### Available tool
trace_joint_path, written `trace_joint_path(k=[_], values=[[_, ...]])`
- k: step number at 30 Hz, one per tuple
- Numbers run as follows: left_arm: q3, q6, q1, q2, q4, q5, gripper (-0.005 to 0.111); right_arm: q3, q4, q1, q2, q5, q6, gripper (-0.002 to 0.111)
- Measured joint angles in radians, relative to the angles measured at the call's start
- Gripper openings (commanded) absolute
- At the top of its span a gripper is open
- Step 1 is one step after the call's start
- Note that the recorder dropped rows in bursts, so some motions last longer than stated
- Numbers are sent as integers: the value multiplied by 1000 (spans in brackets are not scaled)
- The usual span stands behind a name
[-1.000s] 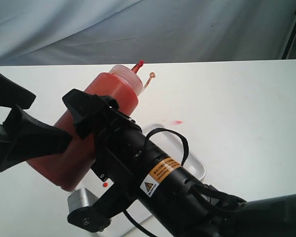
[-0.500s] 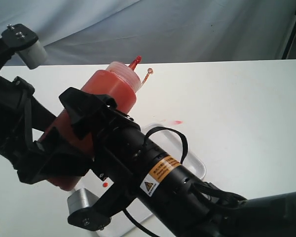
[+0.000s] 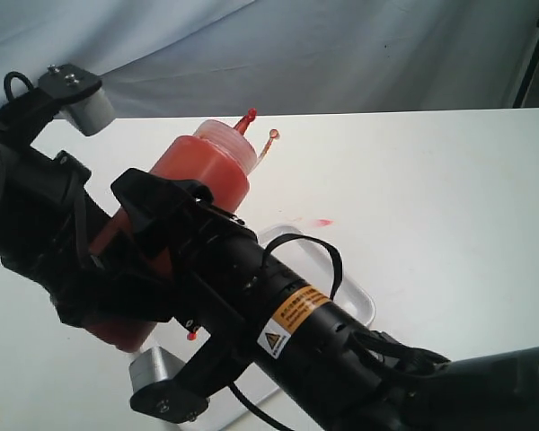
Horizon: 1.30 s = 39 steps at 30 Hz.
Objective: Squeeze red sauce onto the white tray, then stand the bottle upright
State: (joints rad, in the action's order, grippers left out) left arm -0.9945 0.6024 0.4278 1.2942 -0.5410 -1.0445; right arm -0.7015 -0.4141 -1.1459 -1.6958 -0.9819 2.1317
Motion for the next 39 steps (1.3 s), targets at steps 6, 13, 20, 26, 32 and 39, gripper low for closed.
trace_joint_path(k=[6, 13, 20, 26, 32, 39], values=[[0, 1, 2, 30, -39, -12, 17, 2, -22, 0, -6, 13, 0, 0], [0, 56, 0, 73, -125, 48, 0, 12, -101, 6, -9, -22, 0, 0], [-4, 325, -6, 172, -360, 162, 0, 19, -311, 12, -11, -96, 0, 0], [-10, 423, -8, 229, -418, 169, 0, 26, -362, 19, -19, -96, 0, 0], [-23, 396, -8, 221, -359, 135, 0, 32, -335, 19, -21, -88, 0, 0], [-31, 130, -4, 127, -129, 19, 0, 28, -129, 7, -21, -67, 0, 0]])
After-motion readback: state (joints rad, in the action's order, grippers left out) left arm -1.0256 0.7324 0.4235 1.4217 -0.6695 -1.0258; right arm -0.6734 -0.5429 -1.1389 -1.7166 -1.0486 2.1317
